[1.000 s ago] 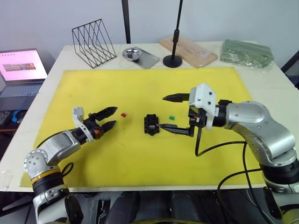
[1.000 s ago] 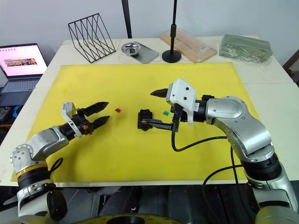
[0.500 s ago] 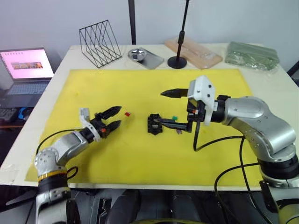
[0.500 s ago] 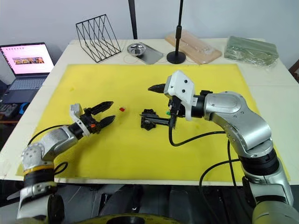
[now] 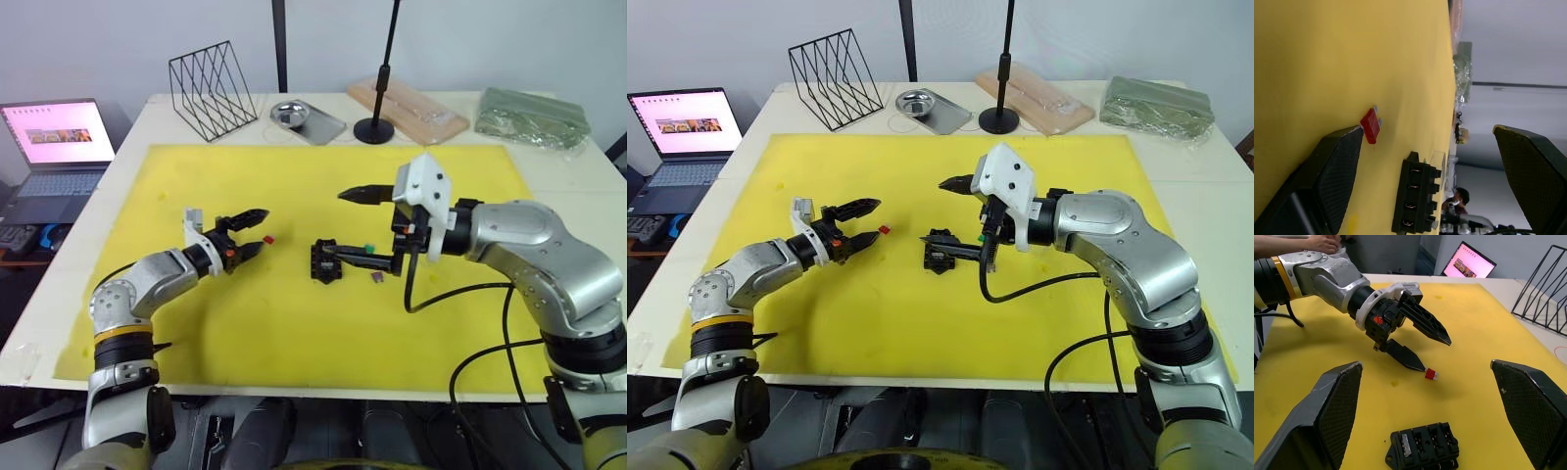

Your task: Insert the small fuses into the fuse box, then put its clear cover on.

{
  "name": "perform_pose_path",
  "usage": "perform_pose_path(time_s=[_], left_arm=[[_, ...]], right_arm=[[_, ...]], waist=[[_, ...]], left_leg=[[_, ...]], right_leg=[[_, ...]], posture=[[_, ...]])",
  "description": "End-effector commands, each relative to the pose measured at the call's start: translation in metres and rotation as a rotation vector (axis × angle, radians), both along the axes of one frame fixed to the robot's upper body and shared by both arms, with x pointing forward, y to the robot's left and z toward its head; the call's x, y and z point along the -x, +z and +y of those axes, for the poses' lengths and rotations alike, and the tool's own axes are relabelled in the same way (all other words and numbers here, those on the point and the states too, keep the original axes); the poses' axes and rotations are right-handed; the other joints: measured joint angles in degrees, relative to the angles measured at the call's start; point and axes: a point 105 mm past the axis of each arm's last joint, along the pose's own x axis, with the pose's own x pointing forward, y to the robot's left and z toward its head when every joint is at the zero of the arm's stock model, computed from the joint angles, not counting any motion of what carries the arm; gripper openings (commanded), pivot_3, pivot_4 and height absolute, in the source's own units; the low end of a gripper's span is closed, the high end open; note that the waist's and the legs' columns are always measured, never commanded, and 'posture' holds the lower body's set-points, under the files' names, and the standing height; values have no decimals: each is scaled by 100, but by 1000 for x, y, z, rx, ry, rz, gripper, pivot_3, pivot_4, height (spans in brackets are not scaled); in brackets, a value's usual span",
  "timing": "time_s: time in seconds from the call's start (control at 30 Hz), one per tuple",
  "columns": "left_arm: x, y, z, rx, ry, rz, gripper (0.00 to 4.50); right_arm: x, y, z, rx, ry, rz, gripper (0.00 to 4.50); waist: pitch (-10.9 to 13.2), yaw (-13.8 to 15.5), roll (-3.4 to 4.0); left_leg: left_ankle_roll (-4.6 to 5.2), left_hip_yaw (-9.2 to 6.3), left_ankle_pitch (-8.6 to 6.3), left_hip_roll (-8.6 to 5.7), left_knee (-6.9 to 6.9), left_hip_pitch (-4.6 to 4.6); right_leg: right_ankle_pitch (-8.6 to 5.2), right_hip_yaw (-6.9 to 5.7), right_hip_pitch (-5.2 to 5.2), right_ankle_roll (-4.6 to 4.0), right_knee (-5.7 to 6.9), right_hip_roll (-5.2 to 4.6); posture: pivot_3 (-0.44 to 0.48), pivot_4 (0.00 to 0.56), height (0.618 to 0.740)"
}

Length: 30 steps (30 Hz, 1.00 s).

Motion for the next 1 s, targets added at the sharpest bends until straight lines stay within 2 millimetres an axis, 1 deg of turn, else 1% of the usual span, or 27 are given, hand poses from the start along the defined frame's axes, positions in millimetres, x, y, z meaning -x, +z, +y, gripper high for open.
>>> perform_pose_path(time_s=[0.03, 0.27, 0.4, 0.47, 0.63, 0.77, 1.0], left_arm=[[1, -4, -13, -37, -32, 16, 4500], [7, -24, -15, -82, -48, 80, 4500], [-5, -32, -5, -105, 43, 109, 4500], [-8, -36, -1, -116, 64, 117, 4500], [-11, -34, 1, -104, 75, 89, 4500], [-16, -26, -3, -72, 73, 41, 4500], [-21, -33, 0, -95, 87, 20, 4500]], right_arm=[[3, 13, -1, -21, 4, -63, 4466], [4, 9, -4, -14, -7, -60, 4466], [4, 8, -5, -17, -11, -59, 4466], [4, 8, -5, -16, -12, -60, 4466], [3, 8, -6, -16, -17, -60, 4466], [3, 8, -5, -16, -16, -59, 4466], [3, 10, -4, -18, -17, -62, 4466]], waist=[[0, 3, 0], [0, -2, 0], [-1, 6, 0], [-2, 6, 0], [-6, 7, 2], [-7, 15, 3], [-7, 23, 4]], left_leg=[[0, 0, 0, 0, 0, 0], [0, 1, 0, 0, -1, 1], [1, 2, 0, 0, -1, 2], [1, 1, -1, -1, 0, 4], [14, 0, -8, -1, 0, 10], [13, -2, -7, -1, 1, 10], [10, -3, -5, -3, 4, 12]], right_leg=[[0, 0, 0, 0, 0, 0], [0, 0, 2, 0, -1, 0], [0, 0, 3, 0, -1, 0], [0, -2, 7, 0, -1, 0], [0, -3, 16, 0, -1, 0], [0, -6, 20, 0, -1, 0], [0, -15, 31, 0, -2, 0]], posture=[[0, 150, 740], [0, 150, 740], [0, 150, 740], [0, 150, 740], [0, 150, 740], [0, 150, 740], [0, 150, 740]])
